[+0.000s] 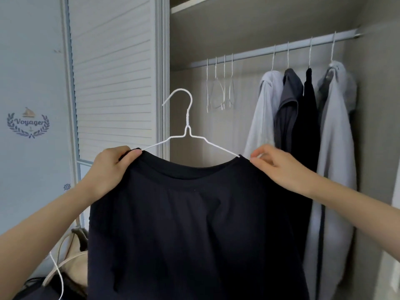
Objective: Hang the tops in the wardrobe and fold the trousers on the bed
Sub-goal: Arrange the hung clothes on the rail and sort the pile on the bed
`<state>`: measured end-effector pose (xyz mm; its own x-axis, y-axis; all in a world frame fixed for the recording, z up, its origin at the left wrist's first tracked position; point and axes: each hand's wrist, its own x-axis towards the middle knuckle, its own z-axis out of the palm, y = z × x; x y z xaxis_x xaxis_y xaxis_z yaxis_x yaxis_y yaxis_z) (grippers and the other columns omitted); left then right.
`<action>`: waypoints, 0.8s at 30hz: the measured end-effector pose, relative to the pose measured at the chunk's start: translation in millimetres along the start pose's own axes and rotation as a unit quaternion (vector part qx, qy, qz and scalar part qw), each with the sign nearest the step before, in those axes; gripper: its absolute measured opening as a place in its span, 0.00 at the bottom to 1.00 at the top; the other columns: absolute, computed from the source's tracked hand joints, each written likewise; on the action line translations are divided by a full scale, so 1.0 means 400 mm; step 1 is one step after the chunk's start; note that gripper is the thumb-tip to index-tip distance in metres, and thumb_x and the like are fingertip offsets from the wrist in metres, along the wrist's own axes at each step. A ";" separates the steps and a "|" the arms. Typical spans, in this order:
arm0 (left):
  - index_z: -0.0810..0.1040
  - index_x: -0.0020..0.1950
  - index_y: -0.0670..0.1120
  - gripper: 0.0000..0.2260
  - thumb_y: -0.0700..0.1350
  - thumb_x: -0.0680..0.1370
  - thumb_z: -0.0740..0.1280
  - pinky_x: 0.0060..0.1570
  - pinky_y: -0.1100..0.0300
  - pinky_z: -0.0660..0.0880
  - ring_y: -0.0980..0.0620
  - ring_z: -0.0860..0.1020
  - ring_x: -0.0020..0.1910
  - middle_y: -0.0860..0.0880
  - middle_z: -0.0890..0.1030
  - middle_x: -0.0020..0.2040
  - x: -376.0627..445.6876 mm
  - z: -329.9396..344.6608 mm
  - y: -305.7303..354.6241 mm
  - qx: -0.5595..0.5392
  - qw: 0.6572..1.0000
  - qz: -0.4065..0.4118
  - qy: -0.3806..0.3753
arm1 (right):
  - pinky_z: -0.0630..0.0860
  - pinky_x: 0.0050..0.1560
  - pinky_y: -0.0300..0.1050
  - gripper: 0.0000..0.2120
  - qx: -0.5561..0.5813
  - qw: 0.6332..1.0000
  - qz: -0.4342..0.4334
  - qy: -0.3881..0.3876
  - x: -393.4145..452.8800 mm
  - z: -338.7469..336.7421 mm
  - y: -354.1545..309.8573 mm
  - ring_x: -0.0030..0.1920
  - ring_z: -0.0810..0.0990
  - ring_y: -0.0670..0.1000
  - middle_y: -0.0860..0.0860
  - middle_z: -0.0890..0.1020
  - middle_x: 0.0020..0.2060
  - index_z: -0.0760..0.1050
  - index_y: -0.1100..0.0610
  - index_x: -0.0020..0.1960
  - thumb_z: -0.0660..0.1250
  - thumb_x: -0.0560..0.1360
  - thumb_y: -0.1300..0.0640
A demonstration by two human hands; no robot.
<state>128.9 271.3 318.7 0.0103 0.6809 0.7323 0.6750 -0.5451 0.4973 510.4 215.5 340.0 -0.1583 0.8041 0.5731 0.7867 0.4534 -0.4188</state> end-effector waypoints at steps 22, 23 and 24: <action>0.78 0.64 0.55 0.14 0.55 0.82 0.60 0.60 0.62 0.69 0.57 0.76 0.60 0.56 0.79 0.60 0.111 0.059 -0.047 -0.049 0.979 -0.001 -0.200 | 0.80 0.35 0.40 0.11 0.445 0.872 0.202 0.039 0.007 -0.122 -0.063 0.40 0.86 0.51 0.55 0.86 0.42 0.86 0.59 0.40 0.67 0.73 0.55; 0.75 0.66 0.56 0.14 0.53 0.81 0.62 0.61 0.62 0.69 0.57 0.76 0.62 0.55 0.78 0.63 0.111 0.078 -0.043 -0.058 0.974 -0.001 -0.220 | 0.81 0.35 0.41 0.10 0.471 0.856 0.207 0.054 0.003 -0.143 -0.070 0.40 0.86 0.51 0.54 0.86 0.42 0.86 0.59 0.41 0.69 0.70 0.54; 0.74 0.67 0.57 0.14 0.51 0.81 0.64 0.60 0.64 0.70 0.57 0.75 0.62 0.54 0.77 0.64 0.106 0.097 -0.036 -0.064 0.968 0.001 -0.243 | 0.81 0.36 0.42 0.10 0.491 0.843 0.210 0.062 0.002 -0.158 -0.075 0.41 0.86 0.51 0.55 0.86 0.43 0.86 0.59 0.42 0.70 0.68 0.54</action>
<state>148.4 327.1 324.7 0.3780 0.8125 0.4437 0.5782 -0.5815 0.5723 524.5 178.1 397.5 0.1229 0.9541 0.2731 -0.1251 0.2879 -0.9495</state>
